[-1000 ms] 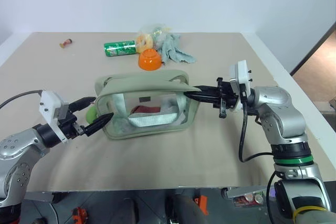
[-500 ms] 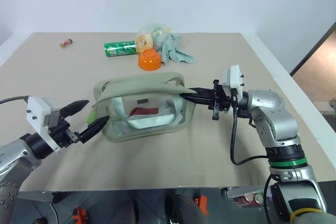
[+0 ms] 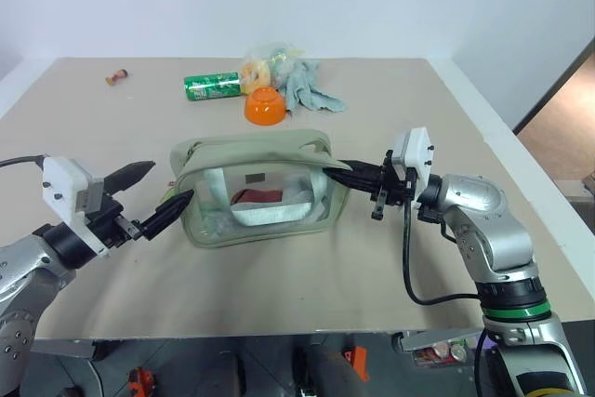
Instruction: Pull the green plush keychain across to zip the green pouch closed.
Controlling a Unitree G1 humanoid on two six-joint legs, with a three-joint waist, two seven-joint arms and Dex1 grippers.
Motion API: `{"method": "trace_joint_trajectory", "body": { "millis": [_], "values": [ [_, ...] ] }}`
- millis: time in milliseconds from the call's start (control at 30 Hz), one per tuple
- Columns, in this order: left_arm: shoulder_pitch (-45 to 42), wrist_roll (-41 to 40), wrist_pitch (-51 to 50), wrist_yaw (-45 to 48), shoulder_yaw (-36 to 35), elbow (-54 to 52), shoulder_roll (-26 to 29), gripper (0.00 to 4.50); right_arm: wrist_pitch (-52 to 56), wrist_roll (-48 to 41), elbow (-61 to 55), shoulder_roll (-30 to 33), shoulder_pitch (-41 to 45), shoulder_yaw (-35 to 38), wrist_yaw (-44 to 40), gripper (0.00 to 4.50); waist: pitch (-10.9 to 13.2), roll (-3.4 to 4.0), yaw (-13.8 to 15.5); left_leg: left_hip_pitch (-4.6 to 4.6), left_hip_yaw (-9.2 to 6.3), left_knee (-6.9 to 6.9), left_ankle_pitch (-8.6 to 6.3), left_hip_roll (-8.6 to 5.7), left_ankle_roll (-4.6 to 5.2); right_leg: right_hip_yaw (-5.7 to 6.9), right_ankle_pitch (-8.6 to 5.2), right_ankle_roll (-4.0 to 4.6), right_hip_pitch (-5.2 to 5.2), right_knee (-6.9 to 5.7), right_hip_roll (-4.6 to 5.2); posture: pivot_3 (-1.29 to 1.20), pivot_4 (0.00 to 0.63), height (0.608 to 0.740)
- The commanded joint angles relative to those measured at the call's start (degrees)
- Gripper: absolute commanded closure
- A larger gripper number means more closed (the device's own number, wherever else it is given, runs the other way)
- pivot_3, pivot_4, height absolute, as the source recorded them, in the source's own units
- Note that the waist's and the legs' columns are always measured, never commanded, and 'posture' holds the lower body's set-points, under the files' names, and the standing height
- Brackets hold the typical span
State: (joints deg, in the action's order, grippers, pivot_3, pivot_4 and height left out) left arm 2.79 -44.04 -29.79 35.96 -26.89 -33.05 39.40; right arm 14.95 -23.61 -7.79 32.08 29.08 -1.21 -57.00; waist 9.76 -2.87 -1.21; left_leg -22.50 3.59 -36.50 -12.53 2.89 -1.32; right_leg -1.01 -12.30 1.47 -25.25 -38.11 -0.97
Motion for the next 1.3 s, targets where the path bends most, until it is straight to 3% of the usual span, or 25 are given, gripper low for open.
{"method": "trace_joint_trajectory", "body": {
  "millis": [33, 533, 767, 1067, 1300],
  "values": [
    [-1.77, -0.21, 0.66, 1.19, 0.21, 0.57, 1.22, 0.0, -0.53, -1.15, -2.75, 0.8, 0.9, 2.53, 0.82, 4.44, 0.0, 0.0, -0.04, 0.0, 0.0, 0.0, 0.0, 0.0, 0.0, 0.0, 0.0, 0.0, 0.0, 0.0, 0.0, 0.0, 0.15, 0.74],
    [-2.58, -1.38, -1.44, 1.28, -0.07, 5.06, 0.16, 0.0, 0.73, -1.05, -4.89, 2.78, -1.74, 4.23, 4.46, 4.44, 0.0, 0.0, -0.06, -0.01, 0.01, 0.01, 0.0, -0.02, 0.0, -0.03, 0.0, -0.02, -0.01, 0.01, 0.02, 0.0, 0.15, 0.74],
    [-4.95, 5.49, 1.66, -1.92, 2.57, 9.56, -0.96, 0.0, -0.53, -0.65, -5.05, 1.62, -2.16, 2.95, 4.28, 4.44, 0.0, 0.0, -0.06, -0.01, 0.0, 0.01, 0.0, 0.01, 0.0, 0.0, 0.0, -0.01, -0.01, 0.01, -0.05, 0.0, 0.15, 0.74],
    [-5.37, 3.08, -0.38, 0.9, 5.97, 9.32, -2.68, 0.0, -1.85, 0.01, -4.49, 1.8, -2.68, 2.79, 3.97, 4.44, 0.0, -0.01, -0.12, -0.01, 0.01, 0.01, 0.0, 0.02, 0.0, -0.02, 0.01, -0.02, -0.01, 0.01, -0.03, 0.0, 0.15, 0.74],
    [-5.7, 5.74, 1.29, 2.25, 7.11, 11.9, -2.3, 0.0, -2.36, 0.27, -4.34, 2.12, -2.91, 2.98, 3.69, 4.44, -0.01, -0.01, -0.11, -0.01, 0.01, 0.0, 0.0, 0.0, 0.0, -0.02, 0.01, -0.02, 0.0, 0.0, -0.02, 0.0, 0.15, 0.74]
  ]
}}
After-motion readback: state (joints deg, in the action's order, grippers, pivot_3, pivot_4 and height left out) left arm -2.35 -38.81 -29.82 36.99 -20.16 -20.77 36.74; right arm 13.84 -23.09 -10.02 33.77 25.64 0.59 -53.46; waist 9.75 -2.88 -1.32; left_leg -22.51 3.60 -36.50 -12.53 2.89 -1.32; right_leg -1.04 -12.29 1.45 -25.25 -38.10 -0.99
